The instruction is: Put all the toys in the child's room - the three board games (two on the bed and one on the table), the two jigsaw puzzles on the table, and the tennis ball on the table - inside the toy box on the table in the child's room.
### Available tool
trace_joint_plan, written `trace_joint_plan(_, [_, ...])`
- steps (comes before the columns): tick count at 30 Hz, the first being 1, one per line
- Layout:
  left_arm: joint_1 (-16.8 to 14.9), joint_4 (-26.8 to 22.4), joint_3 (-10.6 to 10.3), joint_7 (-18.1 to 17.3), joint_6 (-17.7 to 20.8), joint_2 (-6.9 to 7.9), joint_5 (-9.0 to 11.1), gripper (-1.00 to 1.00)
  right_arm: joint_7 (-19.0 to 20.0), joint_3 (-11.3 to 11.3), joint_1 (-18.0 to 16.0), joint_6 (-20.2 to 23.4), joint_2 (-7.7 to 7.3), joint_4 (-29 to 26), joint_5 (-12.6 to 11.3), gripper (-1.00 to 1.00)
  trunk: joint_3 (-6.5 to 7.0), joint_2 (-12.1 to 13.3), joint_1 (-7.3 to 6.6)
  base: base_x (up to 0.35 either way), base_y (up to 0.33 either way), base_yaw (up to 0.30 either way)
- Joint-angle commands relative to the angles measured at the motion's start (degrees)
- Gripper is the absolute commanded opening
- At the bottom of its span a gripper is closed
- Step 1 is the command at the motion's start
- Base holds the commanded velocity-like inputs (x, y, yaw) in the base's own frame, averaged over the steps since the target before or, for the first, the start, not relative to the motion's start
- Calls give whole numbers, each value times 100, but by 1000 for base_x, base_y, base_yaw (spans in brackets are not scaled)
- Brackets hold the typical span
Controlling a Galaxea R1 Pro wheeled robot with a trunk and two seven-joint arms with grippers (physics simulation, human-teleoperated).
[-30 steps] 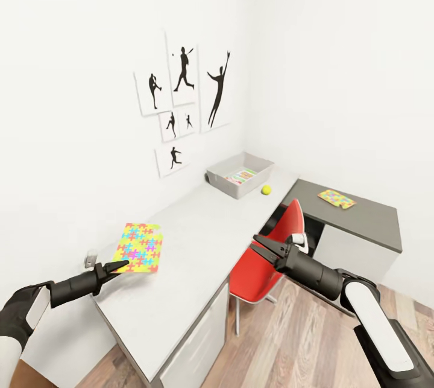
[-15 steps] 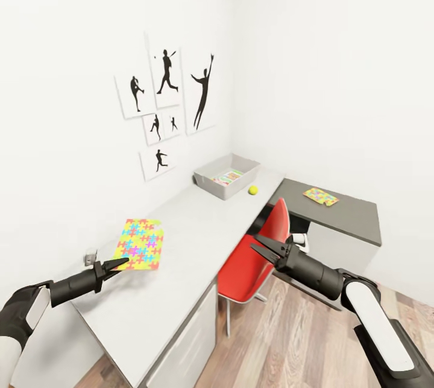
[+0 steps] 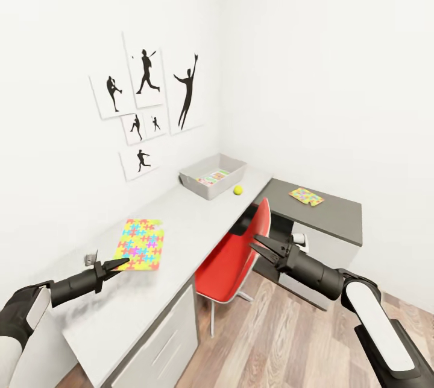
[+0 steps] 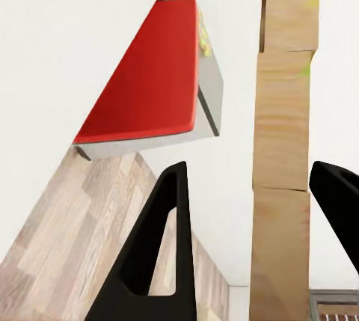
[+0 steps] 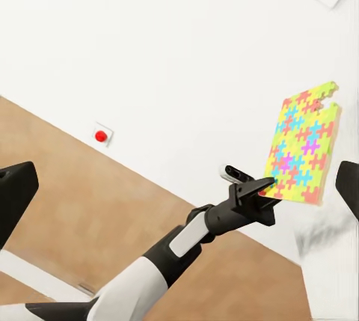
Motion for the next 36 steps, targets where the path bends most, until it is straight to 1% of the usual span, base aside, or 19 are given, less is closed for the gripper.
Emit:
trace_joint_plan(1, [-6, -1, 8, -9, 39, -1, 7, -100, 19, 3, -6, 12, -4, 3, 4, 100, -13, -13, 3, 0, -304, 0])
trace_joint_plan(6, [-6, -1, 8, -7, 39, 3, 3, -100, 19, 3, -6, 12, -1, 3, 3, 100, -12, -13, 3, 0, -304, -79])
trace_joint_plan(17, [-6, -1, 8, 15, 39, -1, -1, -100, 19, 3, -6, 12, 3, 3, 3, 100, 12, -13, 3, 37, -269, -252])
trace_joint_plan(27, [-6, -1, 8, 32, 39, -1, -1, -100, 19, 3, -6, 12, -2, 3, 5, 100, 38, -13, 3, 141, -137, -263])
trace_joint_plan(36, [-6, -1, 10, -3, 40, 8, -1, -100, 22, -4, -6, 12, -5, 3, 5, 100, 40, -13, 3, 224, -19, -43])
